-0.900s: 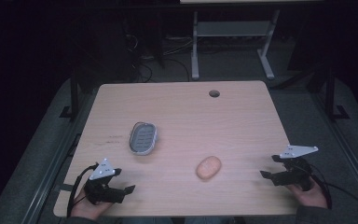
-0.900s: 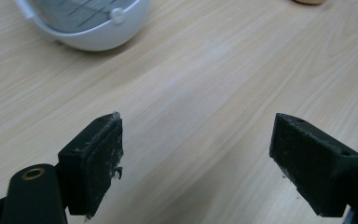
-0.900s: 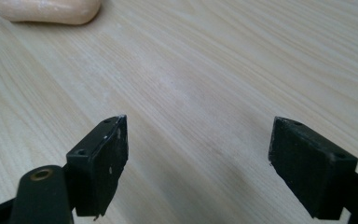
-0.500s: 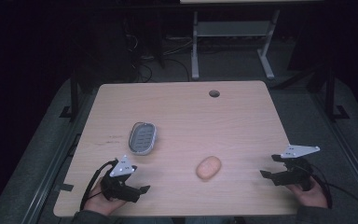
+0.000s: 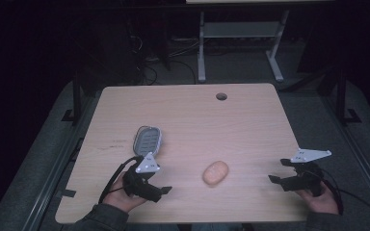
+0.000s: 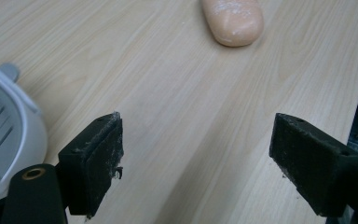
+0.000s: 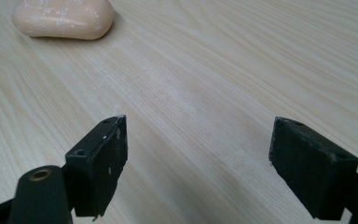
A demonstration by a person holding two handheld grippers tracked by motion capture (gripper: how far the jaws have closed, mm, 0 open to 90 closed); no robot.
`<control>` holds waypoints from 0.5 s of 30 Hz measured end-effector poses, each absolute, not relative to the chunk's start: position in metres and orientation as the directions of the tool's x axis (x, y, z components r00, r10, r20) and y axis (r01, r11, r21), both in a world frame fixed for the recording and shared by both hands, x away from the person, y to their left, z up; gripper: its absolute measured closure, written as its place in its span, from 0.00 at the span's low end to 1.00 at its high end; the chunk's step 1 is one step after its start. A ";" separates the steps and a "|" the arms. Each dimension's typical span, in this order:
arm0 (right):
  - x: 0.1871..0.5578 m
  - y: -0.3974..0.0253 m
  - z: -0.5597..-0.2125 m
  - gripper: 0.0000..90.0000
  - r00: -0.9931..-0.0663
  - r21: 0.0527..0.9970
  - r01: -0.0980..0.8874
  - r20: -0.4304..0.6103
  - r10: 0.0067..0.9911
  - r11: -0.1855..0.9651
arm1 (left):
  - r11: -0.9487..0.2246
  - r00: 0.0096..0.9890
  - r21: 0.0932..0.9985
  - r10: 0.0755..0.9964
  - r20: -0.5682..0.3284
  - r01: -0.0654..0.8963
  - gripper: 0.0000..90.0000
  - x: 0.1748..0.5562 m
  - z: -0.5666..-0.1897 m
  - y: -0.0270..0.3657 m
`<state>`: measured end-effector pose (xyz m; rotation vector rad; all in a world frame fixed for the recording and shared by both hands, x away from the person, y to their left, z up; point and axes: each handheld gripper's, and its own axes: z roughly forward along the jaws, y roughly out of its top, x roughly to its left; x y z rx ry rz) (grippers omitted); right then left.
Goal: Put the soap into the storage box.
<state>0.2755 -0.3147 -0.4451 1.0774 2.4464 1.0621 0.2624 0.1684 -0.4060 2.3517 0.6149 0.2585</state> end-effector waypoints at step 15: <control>0.276 -0.315 -0.443 0.20 -0.694 0.726 0.522 0.055 0.718 0.448 | -0.702 0.893 0.616 0.449 -0.007 0.358 0.19 0.279 -0.409 0.126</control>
